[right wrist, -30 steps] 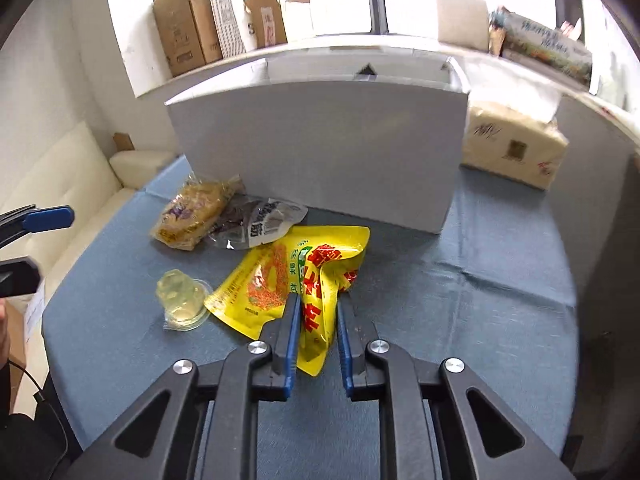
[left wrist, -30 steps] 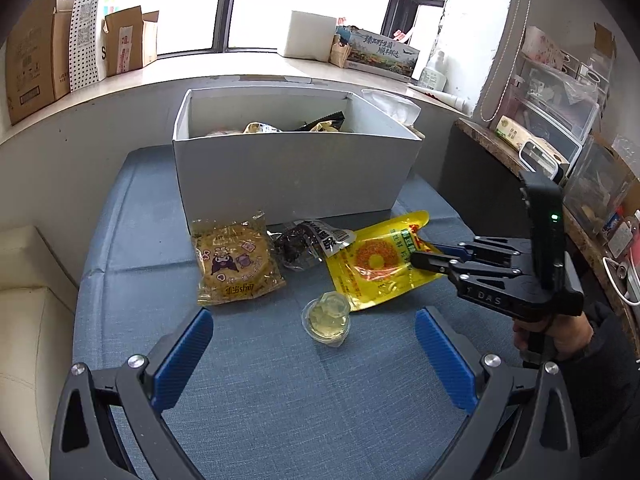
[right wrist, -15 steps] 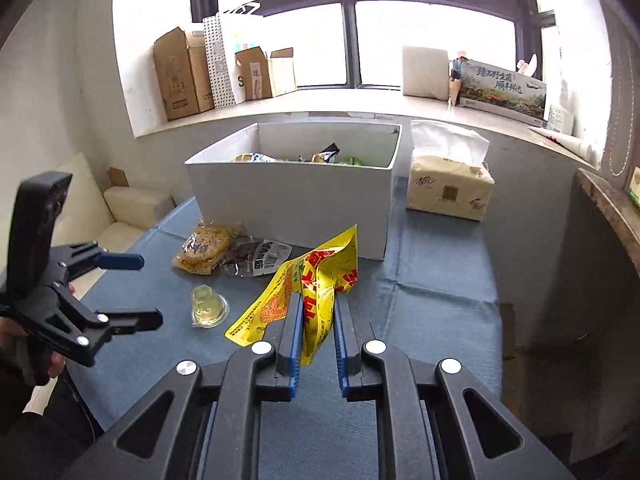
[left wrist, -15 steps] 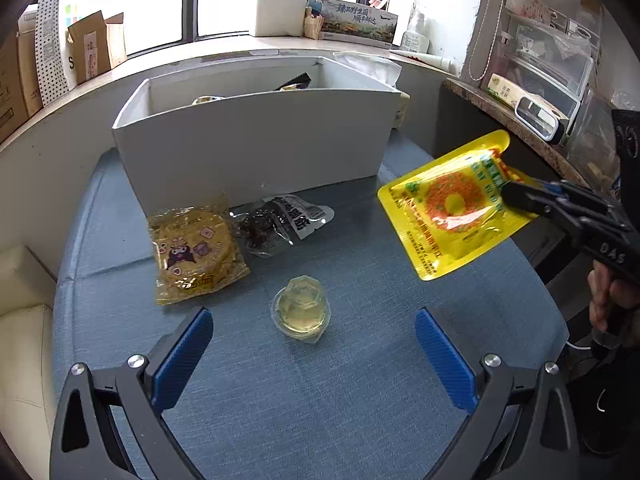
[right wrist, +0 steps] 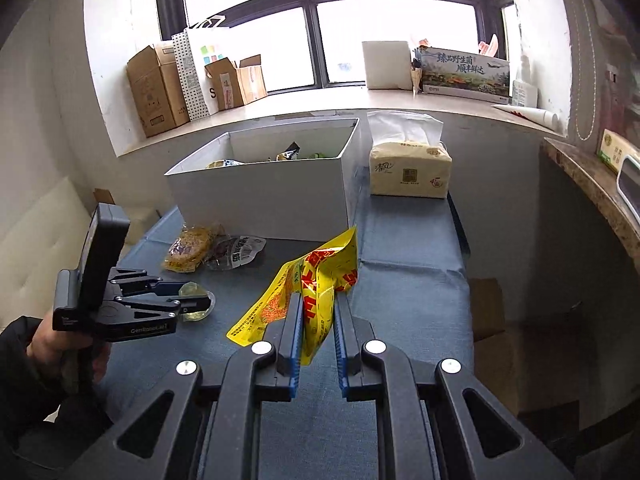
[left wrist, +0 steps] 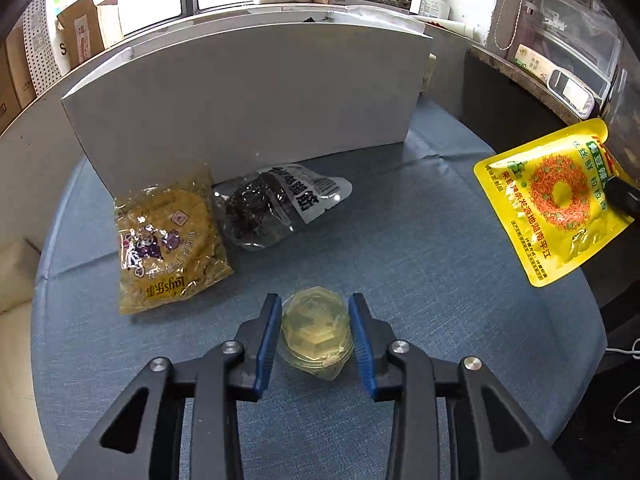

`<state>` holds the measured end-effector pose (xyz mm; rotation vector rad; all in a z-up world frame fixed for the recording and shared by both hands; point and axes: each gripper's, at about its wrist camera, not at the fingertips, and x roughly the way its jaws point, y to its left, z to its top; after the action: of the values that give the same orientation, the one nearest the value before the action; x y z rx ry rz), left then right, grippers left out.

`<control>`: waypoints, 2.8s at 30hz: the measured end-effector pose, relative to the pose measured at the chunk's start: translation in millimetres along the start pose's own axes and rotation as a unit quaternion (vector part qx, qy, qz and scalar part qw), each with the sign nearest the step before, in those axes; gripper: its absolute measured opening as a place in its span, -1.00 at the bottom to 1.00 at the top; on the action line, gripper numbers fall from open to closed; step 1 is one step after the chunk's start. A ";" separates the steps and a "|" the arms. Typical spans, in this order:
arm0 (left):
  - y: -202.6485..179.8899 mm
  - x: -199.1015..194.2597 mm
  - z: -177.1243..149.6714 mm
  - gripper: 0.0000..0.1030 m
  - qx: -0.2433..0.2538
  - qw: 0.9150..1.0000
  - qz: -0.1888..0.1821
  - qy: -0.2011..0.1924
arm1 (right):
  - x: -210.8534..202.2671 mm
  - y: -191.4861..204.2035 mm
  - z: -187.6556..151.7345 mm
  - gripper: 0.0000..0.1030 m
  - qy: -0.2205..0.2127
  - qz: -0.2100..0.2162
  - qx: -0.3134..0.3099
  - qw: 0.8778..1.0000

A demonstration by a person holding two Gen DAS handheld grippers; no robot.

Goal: Organize snacks
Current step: 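Grasp the second clear cup jelly with left tool while right tool holds the pouch, then lower the pouch and jelly into the white box and open both tools, then withdraw both tools from the box toward the last snacks, then grasp the dark jerky pack with the right tool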

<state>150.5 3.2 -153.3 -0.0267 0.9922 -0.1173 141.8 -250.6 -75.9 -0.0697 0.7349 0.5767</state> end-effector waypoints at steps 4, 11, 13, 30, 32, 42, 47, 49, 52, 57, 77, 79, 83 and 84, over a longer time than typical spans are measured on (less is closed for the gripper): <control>3.5 -15.3 -1.7 -0.26 -0.004 1.000 -0.017 -0.015 | -1.0 -2.9 0.2 -0.72 -0.003 0.002 0.010 1.000; 8.9 -57.6 6.3 -0.26 -0.001 0.998 -0.019 -0.061 | -1.3 -1.7 7.7 -0.72 -0.011 0.011 0.024 1.000; 13.7 -71.4 12.4 -0.26 -0.001 0.997 -0.022 -0.077 | -1.8 0.5 13.5 -0.72 -0.016 0.016 0.025 0.999; 99.1 -74.5 181.7 -0.26 -0.048 0.990 -0.004 -0.134 | 74.0 21.2 176.2 -0.72 -0.069 0.050 0.042 0.995; 102.6 -53.6 196.7 -0.26 -0.048 0.992 0.003 -0.120 | 100.9 20.2 192.4 -0.72 -0.051 0.050 0.056 0.996; 121.4 -22.4 202.0 1.00 -0.063 0.993 0.041 -0.093 | 150.4 -7.1 221.2 1.00 -0.047 -0.005 0.111 0.993; 119.6 -34.9 187.1 1.00 -0.052 0.992 0.052 -0.101 | 130.1 -5.1 210.4 1.00 -0.047 -0.016 0.089 0.995; 118.7 -39.4 182.2 1.00 -0.053 0.992 0.048 -0.102 | 120.4 -0.5 207.2 1.00 -0.050 -0.026 0.074 0.996; 115.2 -49.1 172.1 1.00 -0.052 0.992 0.044 -0.104 | 99.7 8.4 200.5 1.00 -0.065 -0.019 0.056 0.996; 99.1 -82.1 133.4 1.00 -0.037 0.991 0.030 -0.127 | 65.9 35.8 169.0 1.00 -0.083 0.005 0.012 0.996; 76.1 -114.0 -10.3 1.00 -0.063 0.992 0.002 -0.107 | 153.9 100.0 32.4 1.00 0.063 0.055 -0.005 0.997; 78.1 -113.4 -12.5 1.00 -0.068 0.992 0.002 -0.108 | 171.2 109.0 35.7 1.00 0.076 0.047 -0.015 0.996; 80.3 -112.6 -17.0 1.00 -0.074 0.991 -0.005 -0.108 | 198.9 120.7 40.8 1.00 0.091 0.025 -0.031 0.995; 80.3 -112.2 -18.2 1.00 -0.073 0.992 -0.007 -0.106 | 204.3 121.7 41.7 1.00 0.095 0.022 -0.031 0.995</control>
<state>81.5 96.0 -75.8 -0.1772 0.7861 -0.0524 225.5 -40.8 -161.1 -0.1673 0.9049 0.6409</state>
